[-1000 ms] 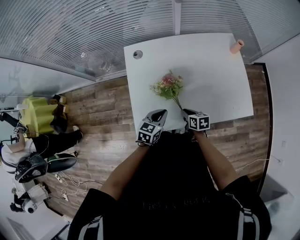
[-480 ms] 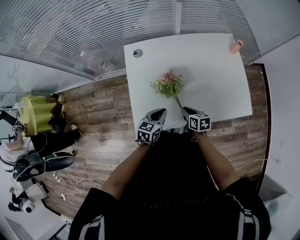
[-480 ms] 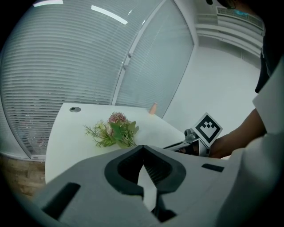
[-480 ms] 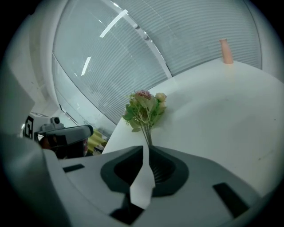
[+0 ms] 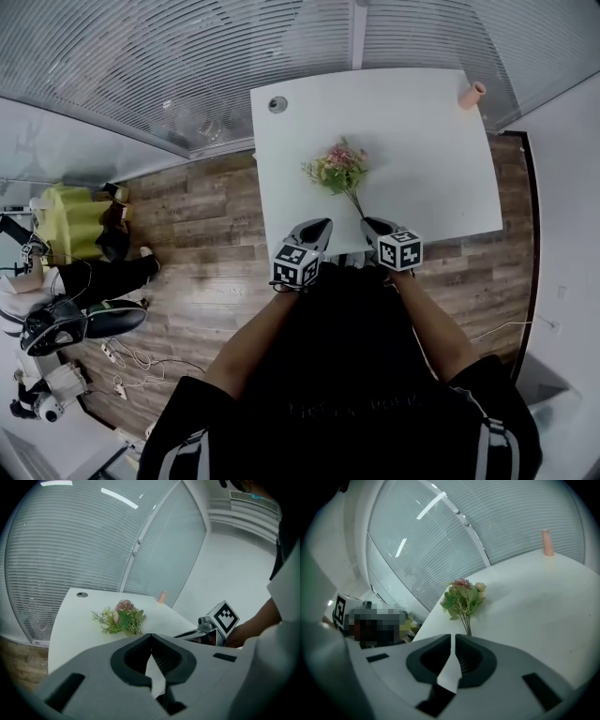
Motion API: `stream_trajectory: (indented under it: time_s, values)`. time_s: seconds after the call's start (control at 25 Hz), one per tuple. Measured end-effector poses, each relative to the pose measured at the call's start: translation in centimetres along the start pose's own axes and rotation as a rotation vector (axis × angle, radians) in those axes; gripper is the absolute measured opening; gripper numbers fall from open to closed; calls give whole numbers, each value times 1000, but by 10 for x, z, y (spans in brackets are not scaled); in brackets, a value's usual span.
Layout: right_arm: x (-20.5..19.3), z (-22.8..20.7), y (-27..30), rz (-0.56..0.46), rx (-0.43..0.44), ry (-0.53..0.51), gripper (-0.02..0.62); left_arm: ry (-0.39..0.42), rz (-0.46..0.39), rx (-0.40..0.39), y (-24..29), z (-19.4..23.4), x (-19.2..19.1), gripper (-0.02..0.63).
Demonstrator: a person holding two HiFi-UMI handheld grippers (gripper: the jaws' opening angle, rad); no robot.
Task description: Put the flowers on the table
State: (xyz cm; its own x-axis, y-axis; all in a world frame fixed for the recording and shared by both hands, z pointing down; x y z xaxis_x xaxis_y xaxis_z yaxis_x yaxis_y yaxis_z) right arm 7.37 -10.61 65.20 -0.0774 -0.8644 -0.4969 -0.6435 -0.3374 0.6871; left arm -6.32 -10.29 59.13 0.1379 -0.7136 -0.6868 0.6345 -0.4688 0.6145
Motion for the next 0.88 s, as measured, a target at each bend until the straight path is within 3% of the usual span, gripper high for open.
stream_trajectory:
  time_s: [0.32, 0.88]
  values:
    - [9, 32, -20, -134, 120, -27, 36, 23, -81, -19, -18, -11, 1, 18]
    - [39, 80, -63, -308, 191, -81, 35, 100, -220, -75, -47, -35, 39, 18]
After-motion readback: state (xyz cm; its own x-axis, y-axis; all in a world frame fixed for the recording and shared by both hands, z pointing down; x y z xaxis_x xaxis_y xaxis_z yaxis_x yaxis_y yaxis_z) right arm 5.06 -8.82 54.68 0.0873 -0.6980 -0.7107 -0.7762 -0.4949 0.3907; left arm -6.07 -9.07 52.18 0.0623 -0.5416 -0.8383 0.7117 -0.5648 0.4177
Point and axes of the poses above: the fingertips, and each gripper's own axes: y forward along the fingers, z to its left, x out of its top, the point moved 4 cm from there along -y, backward along the fingers, and after that the axes turned 8 degrees about z, right-handed, at the moved point
